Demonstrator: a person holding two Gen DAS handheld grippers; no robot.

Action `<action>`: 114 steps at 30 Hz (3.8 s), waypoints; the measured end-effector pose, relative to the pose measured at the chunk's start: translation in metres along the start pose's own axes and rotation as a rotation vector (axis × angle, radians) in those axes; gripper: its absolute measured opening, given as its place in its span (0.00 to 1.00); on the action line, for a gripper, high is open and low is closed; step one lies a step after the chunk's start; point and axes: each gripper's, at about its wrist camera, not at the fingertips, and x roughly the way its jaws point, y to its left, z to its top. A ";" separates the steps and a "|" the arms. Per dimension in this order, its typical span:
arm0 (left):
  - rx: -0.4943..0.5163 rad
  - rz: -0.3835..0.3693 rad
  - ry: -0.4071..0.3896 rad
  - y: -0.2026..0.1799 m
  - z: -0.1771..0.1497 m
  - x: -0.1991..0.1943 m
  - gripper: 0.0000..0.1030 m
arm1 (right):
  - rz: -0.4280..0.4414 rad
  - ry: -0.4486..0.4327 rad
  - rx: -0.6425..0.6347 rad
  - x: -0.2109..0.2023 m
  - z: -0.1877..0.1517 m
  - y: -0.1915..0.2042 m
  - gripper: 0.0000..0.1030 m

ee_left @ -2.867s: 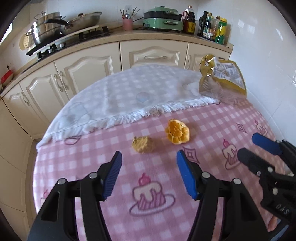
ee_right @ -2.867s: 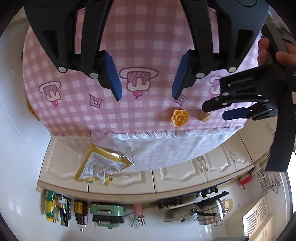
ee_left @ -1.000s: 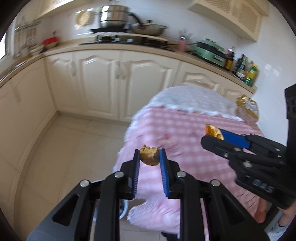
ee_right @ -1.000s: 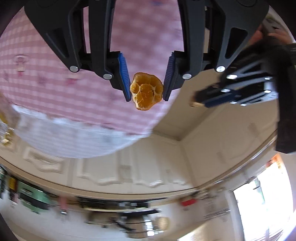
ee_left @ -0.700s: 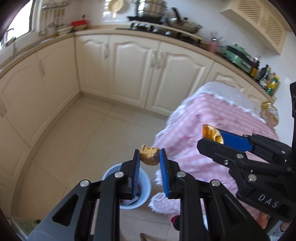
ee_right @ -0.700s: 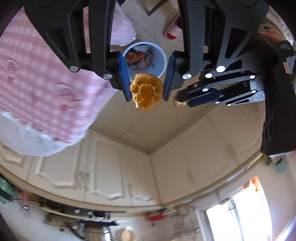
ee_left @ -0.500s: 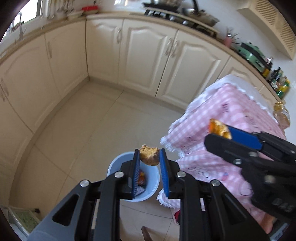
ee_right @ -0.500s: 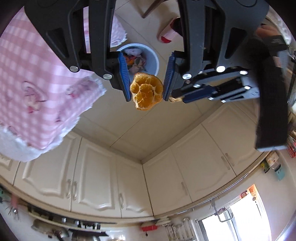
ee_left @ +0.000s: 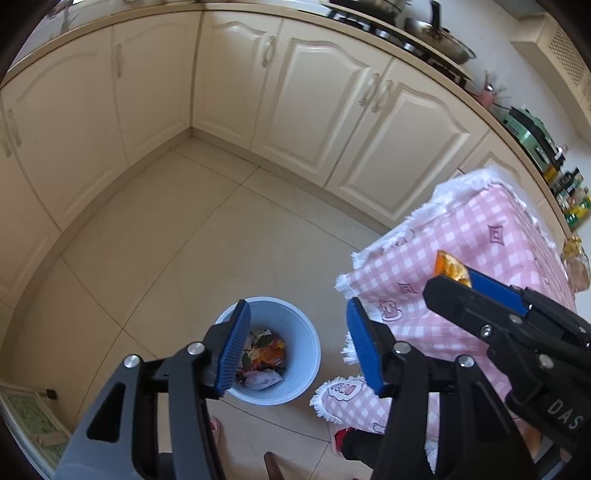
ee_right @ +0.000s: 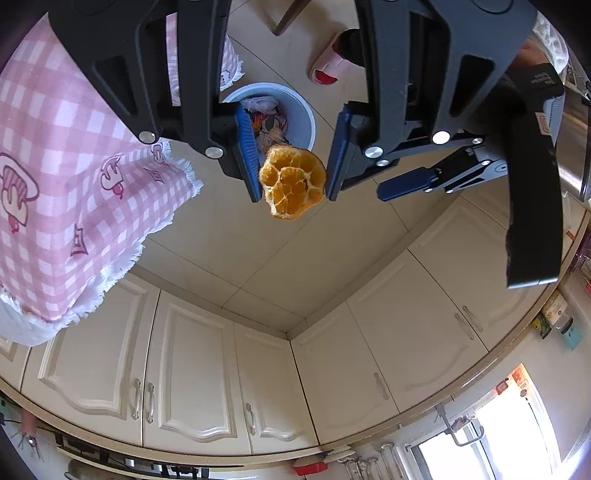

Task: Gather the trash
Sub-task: 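Carry both peels over the blue bin and open both tools to drop them, then return to the table and grasp the gold-and-white snack bag with the right tool, then carry the gold snack bag over the blue bin and open the right tool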

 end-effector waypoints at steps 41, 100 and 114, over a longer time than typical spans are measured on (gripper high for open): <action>0.125 0.011 -0.235 -0.092 0.015 -0.115 0.52 | -0.166 -0.362 0.102 -0.179 -0.005 -0.079 0.61; 0.218 0.016 -0.273 -0.134 0.060 -0.070 0.53 | -0.110 -0.333 0.103 -0.151 0.022 -0.046 0.03; -0.124 0.232 0.083 0.100 0.007 0.102 0.53 | -0.107 0.073 -0.037 0.125 -0.009 0.055 0.03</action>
